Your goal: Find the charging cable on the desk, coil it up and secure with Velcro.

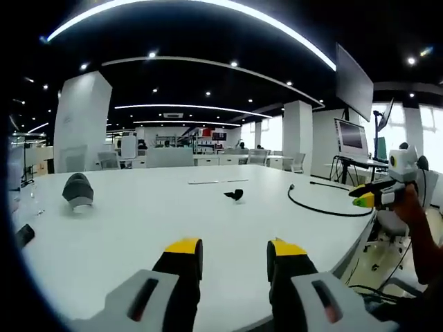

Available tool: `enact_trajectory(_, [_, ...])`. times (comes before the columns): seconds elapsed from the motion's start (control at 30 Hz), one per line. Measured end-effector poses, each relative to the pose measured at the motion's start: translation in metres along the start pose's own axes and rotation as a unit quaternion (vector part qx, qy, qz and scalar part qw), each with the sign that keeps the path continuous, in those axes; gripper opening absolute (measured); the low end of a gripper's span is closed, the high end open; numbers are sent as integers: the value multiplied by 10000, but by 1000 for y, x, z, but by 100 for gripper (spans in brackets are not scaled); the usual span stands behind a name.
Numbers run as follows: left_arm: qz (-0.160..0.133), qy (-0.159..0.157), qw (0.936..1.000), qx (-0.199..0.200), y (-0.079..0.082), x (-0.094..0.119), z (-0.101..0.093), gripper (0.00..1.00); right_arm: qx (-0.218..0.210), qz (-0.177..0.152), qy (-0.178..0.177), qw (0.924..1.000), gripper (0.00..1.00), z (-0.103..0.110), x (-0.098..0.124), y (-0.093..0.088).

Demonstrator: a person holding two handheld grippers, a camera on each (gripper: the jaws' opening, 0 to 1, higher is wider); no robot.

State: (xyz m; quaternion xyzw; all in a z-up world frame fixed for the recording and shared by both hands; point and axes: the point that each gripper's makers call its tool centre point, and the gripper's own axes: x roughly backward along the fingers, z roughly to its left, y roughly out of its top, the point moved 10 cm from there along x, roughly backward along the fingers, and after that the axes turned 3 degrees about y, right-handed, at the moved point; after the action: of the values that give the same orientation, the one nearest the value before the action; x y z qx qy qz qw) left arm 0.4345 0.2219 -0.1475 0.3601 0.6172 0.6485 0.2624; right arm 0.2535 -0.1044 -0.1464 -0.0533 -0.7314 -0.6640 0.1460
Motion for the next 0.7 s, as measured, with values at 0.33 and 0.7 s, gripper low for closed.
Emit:
enact_trajectory(0.33, [186,20,9998,-92,2,-3,0,37,44,15,-1,10000,30,-2,-2,3])
enact_trajectory(0.7, [193,45,9997,-145,3,-4,-1,37,23,58,5,10000,30,-8,-6,4])
